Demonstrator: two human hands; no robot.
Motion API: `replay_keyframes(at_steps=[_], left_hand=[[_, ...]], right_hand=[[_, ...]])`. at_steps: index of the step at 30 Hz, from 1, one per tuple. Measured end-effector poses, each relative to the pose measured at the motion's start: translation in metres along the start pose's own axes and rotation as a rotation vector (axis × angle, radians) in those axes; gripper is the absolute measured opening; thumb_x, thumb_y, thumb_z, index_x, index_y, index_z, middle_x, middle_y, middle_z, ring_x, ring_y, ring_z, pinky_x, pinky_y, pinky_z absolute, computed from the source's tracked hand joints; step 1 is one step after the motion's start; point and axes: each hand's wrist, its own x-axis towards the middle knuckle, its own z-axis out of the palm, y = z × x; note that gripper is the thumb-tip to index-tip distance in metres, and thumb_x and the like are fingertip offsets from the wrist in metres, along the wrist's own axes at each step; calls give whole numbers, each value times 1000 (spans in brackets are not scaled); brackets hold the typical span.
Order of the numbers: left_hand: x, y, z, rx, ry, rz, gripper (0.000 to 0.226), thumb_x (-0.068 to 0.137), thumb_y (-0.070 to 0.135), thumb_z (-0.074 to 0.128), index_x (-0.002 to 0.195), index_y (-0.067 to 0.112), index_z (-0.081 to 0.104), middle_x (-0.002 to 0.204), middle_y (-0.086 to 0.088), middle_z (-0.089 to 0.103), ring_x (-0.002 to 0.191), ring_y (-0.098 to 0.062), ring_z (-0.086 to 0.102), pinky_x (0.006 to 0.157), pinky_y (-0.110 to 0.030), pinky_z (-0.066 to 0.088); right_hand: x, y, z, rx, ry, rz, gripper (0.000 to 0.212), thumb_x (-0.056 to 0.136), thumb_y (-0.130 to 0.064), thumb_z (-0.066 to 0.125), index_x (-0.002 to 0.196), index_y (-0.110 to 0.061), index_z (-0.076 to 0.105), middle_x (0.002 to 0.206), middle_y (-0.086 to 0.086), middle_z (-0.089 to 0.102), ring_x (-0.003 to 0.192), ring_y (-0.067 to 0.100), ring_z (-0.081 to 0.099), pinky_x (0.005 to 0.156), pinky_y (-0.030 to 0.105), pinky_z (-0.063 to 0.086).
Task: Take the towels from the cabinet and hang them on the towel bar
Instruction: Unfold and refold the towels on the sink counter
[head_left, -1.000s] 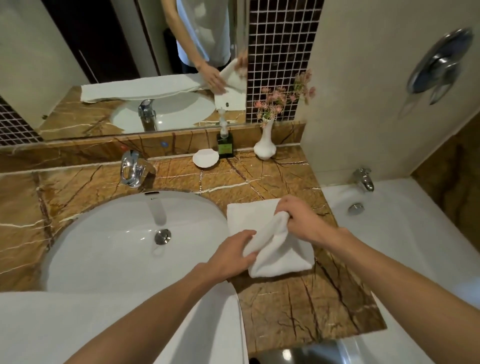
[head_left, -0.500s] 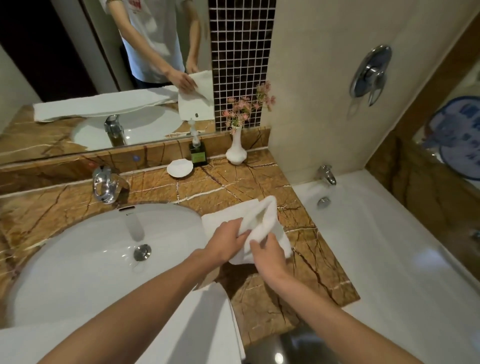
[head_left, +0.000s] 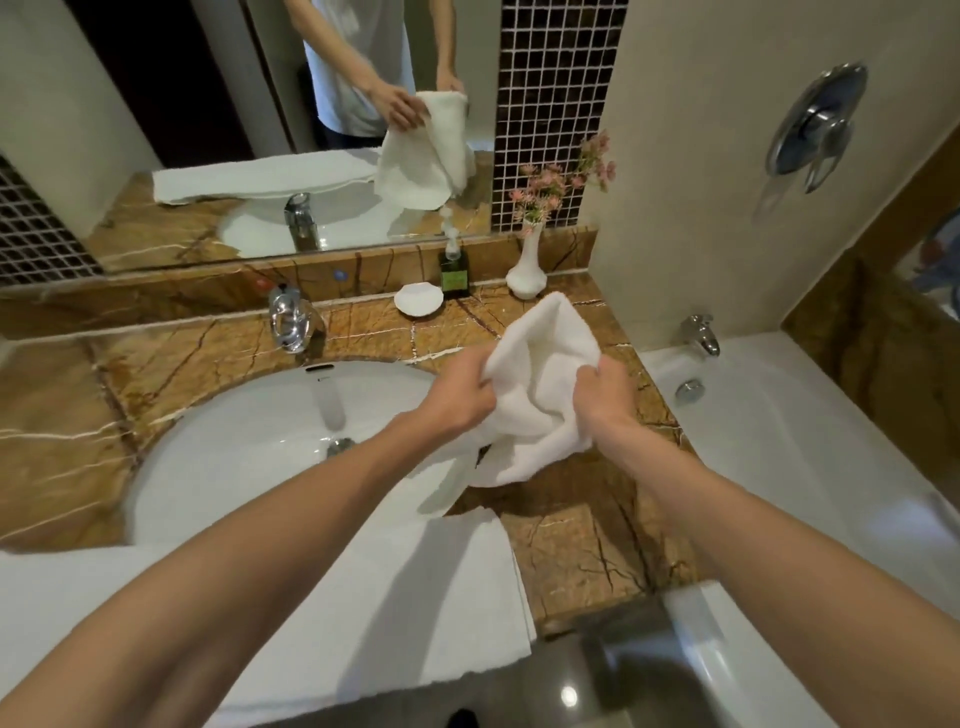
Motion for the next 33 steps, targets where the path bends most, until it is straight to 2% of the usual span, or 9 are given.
replay_keyframes(at_steps=[4,8,11,13,16,19,26,29,33], left_hand=[[-14,7,-54,167,163,-4,42,78,-6,50,110,14,66,101,-5,66,95,-22,60,81,-35,49],[-34,14,-102,280,257,-50,48,78,-4,52,121,13,63,120,-6,64,111,-21,57,93,-30,45],[-56,17,-137,336,312,-104,42,75,4,50,110,15,69,110,-5,68,103,-20,60,90,-33,49],[-73,19,-160,372,342,-167,39,68,19,47,99,19,71,99,-6,70,93,-23,62,82,-34,52],[-103,15,-190,474,268,-212,24,67,32,47,77,20,65,76,-6,67,73,-25,63,62,-29,48],[-133,4,-215,575,171,-227,18,78,26,55,63,17,60,64,-3,64,64,-24,63,53,-27,44],[-191,-57,-261,879,-7,-231,23,85,36,61,77,14,61,74,-3,61,68,-21,55,58,-31,41],[-208,-84,-280,884,-81,-204,26,86,40,63,69,25,52,69,3,55,66,-18,54,57,-28,34],[-220,-116,-303,856,-158,-174,37,79,58,63,66,24,58,66,3,60,61,-16,57,52,-26,38]], right_hand=[[2,-27,-15,15,21,-27,33,95,-10,32,116,-3,56,105,13,56,95,30,53,78,35,43],[0,-61,-20,5,-45,-24,35,95,-3,33,119,5,56,118,22,59,109,38,55,80,37,43],[-14,-80,-19,-83,-157,-102,22,93,-9,39,75,-9,53,78,10,52,83,31,49,57,32,35],[-26,-89,-17,-110,-250,-203,24,89,-19,43,65,-13,42,71,6,42,71,25,40,54,32,28],[-38,-95,-7,-223,-443,-336,23,86,-21,50,65,-14,51,75,10,50,66,22,44,57,31,36],[-51,-97,7,-306,-546,-486,26,82,-28,57,61,-15,47,64,5,43,57,18,37,52,31,28],[-91,-102,53,-523,-557,-779,34,89,-32,58,62,-13,48,61,3,44,58,18,38,50,30,24],[-104,-103,68,-586,-552,-856,33,91,-36,60,75,-8,55,70,5,52,62,17,42,53,31,27],[-122,-102,86,-645,-562,-851,33,84,-46,66,82,-14,57,77,0,58,70,17,51,55,29,35]])
